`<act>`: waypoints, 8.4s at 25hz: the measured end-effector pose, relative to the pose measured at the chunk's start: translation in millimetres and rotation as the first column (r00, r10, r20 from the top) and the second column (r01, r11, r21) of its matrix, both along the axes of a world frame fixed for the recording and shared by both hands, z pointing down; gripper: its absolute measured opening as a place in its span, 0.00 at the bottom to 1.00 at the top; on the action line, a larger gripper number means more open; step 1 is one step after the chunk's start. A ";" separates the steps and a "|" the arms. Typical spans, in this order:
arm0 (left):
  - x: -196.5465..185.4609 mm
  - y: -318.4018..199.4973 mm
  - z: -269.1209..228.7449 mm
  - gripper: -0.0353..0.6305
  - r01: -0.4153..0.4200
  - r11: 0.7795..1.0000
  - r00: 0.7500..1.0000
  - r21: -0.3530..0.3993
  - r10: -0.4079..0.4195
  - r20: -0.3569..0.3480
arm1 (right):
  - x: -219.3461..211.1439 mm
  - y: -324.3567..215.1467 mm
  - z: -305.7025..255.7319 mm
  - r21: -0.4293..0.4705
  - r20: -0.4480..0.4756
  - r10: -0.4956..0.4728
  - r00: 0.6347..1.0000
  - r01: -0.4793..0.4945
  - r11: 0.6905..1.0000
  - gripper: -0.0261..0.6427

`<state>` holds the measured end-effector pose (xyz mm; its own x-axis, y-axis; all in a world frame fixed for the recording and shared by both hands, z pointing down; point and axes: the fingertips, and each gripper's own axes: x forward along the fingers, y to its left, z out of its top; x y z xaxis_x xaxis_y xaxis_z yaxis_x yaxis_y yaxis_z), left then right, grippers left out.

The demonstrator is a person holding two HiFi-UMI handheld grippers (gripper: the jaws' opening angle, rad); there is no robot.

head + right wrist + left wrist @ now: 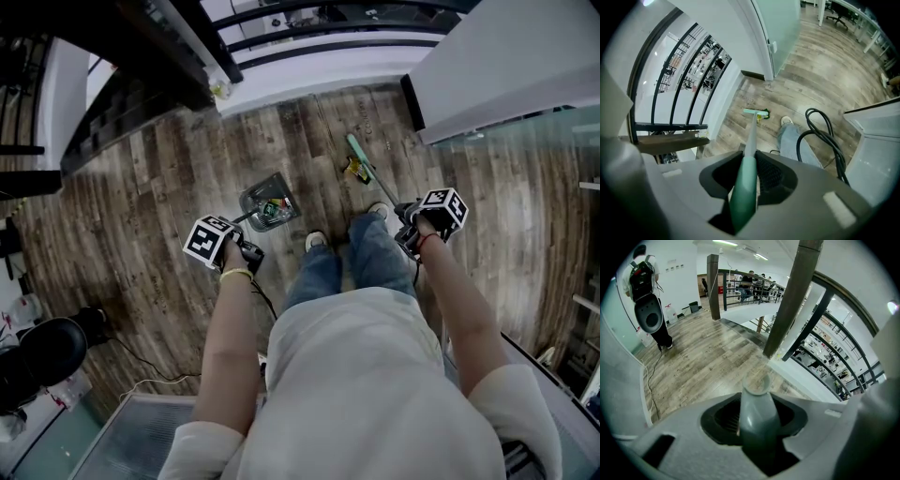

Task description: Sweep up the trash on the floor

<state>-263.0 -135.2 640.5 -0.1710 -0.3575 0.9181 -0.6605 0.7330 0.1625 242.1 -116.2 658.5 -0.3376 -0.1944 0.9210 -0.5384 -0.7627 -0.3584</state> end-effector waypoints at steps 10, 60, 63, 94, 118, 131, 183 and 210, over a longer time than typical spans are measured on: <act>1.1 -2.3 -0.3 0.27 0.001 1.000 1.000 0.002 -0.001 0.000 | 14.8 -2.0 22.5 -0.062 -0.068 -0.042 0.997 0.038 0.997 0.18; -2.8 -1.4 1.8 0.27 0.001 1.000 1.000 0.019 0.000 -0.012 | -103.8 44.5 34.1 -0.080 0.043 0.020 0.999 -0.017 0.997 0.18; -3.2 -1.4 2.2 0.27 0.001 1.000 1.000 0.021 0.000 -0.011 | -113.3 47.1 33.7 -0.083 0.058 0.011 0.998 -0.007 0.997 0.18; -0.9 -1.4 0.4 0.28 0.001 1.000 1.000 0.027 -0.001 -0.016 | -194.5 73.1 27.2 -0.116 0.190 -0.168 0.967 0.192 0.975 0.18; 1.6 0.5 -0.8 0.28 -0.003 1.000 1.000 0.028 0.003 -0.011 | -235.3 81.7 5.8 -0.091 0.269 -0.254 0.929 0.287 0.954 0.18; 0.6 4.7 -0.1 0.28 -0.006 1.000 1.000 0.030 0.006 -0.016 | -213.1 101.1 -21.4 -0.058 0.325 -0.248 0.913 0.281 0.958 0.18; 7.5 4.2 0.8 0.27 -0.021 1.000 1.000 0.022 0.021 -0.001 | -54.0 70.4 34.1 -0.037 0.159 0.156 0.975 -0.152 0.988 0.18; 7.9 7.0 -0.4 0.27 -0.020 0.999 1.000 0.028 0.020 0.000 | -54.0 73.8 35.0 -0.066 0.159 0.192 0.968 -0.184 0.981 0.18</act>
<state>-255.0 -128.3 640.2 -0.1633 -0.3863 0.9078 -0.6746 0.7152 0.1830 188.1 -42.4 693.5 -0.4466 -0.2240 0.8662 -0.3204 -0.8639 -0.3886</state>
